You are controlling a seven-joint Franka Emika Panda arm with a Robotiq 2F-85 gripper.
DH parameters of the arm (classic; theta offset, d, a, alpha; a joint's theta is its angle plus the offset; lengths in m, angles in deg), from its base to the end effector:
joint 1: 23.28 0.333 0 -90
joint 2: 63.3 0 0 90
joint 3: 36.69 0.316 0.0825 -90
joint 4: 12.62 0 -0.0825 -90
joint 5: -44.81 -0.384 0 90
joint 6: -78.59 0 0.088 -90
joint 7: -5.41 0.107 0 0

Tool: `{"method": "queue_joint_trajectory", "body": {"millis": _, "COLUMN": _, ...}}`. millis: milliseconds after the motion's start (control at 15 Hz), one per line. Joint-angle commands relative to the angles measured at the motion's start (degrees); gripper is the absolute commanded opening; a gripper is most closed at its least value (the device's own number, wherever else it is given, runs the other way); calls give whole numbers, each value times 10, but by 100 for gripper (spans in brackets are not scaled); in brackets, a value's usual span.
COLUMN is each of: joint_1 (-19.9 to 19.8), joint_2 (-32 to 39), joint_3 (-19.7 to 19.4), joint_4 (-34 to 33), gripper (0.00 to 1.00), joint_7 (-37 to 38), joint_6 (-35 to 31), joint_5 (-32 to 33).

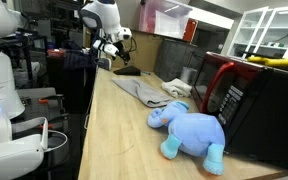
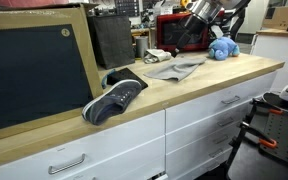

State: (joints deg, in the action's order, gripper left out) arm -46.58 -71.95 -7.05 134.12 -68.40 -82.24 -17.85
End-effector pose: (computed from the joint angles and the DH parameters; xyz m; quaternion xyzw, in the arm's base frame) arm 0.4572 0.0060 0.3394 -0.9354 -0.2039 -0.2742 0.0911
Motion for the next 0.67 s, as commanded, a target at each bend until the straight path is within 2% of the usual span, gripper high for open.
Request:
{"method": "queue_joint_trajectory", "body": {"millis": 0, "joint_1": -12, "joint_2": 26, "joint_3": 33, "joint_4": 7, "gripper": 100, "joint_7": 97, "joint_6": -109, "joint_5": 95}}
{"method": "queue_joint_trajectory", "body": {"millis": 200, "joint_1": -40, "joint_2": 36, "joint_3": 58, "joint_4": 42, "gripper": 100, "joint_7": 232, "joint_6": -159, "joint_5": 239}}
{"method": "queue_joint_trajectory", "body": {"millis": 400, "joint_1": -88, "joint_2": 11, "joint_3": 71, "joint_4": 75, "gripper": 100, "joint_7": 355, "joint_6": -126, "joint_5": 398}}
{"method": "queue_joint_trajectory", "body": {"millis": 600, "joint_1": -124, "joint_2": -4, "joint_3": 85, "joint_4": 63, "gripper": 100, "joint_7": 425, "joint_6": -96, "joint_5": 505}}
